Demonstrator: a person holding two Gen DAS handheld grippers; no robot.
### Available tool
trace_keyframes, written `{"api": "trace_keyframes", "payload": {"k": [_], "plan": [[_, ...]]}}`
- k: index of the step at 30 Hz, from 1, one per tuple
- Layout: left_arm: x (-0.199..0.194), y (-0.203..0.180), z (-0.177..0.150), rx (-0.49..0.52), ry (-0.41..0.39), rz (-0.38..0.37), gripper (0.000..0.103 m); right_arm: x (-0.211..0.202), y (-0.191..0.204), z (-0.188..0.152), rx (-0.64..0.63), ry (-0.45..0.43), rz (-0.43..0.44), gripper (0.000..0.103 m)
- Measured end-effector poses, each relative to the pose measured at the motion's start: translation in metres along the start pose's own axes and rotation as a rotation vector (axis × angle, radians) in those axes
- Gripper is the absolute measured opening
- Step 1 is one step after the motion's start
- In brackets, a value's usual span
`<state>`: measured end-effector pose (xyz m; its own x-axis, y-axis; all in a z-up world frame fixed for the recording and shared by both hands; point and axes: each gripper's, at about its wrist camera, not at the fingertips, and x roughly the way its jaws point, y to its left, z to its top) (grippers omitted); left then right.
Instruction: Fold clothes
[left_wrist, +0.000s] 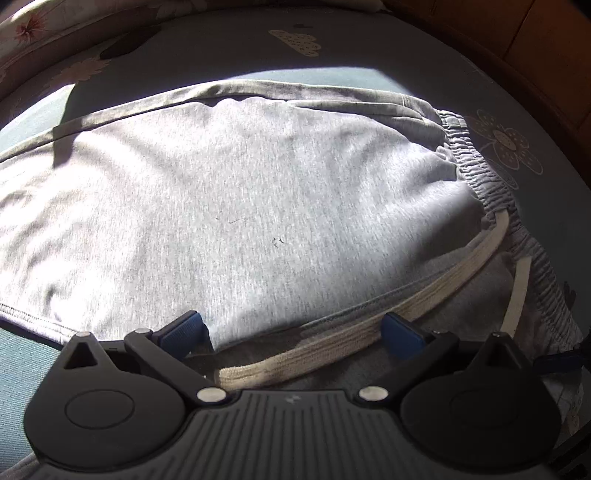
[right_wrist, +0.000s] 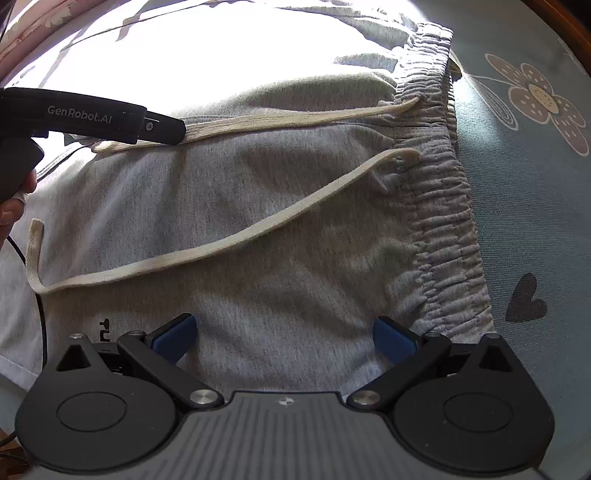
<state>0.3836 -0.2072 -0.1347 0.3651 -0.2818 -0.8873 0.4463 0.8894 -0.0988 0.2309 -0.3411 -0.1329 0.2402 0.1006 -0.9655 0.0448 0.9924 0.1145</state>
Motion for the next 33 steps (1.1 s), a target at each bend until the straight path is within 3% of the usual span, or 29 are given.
{"api": "trace_keyframes", "payload": {"k": [11, 17, 21, 26, 28, 31, 33], "plan": [[-0.01, 0.012, 0.008, -0.056, 0.028, -0.016, 0.102, 0.008, 0.011, -0.002, -0.029, 0.001, -0.056, 0.103], [-0.028, 0.015, 0.009, -0.046, 0.0, -0.014, 0.102, 0.009, 0.014, -0.005, -0.036, -0.015, -0.065, 0.103], [-0.045, 0.021, -0.003, -0.048, -0.006, -0.024, 0.102, 0.01, 0.015, -0.007, -0.049, -0.025, -0.068, 0.103], [-0.042, 0.023, -0.033, -0.028, 0.056, -0.035, 0.102, 0.007, 0.015, 0.004, -0.05, 0.028, -0.057, 0.103], [-0.035, 0.023, -0.045, -0.01, 0.086, -0.035, 0.102, -0.006, 0.007, 0.012, -0.049, 0.002, -0.006, 0.093], [-0.023, 0.021, -0.059, 0.037, 0.115, -0.013, 0.102, -0.036, -0.018, 0.033, -0.053, -0.086, 0.035, 0.091], [-0.023, 0.018, -0.059, 0.082, 0.108, -0.006, 0.102, -0.055, -0.05, 0.058, -0.087, -0.145, 0.0, 0.09]]}}
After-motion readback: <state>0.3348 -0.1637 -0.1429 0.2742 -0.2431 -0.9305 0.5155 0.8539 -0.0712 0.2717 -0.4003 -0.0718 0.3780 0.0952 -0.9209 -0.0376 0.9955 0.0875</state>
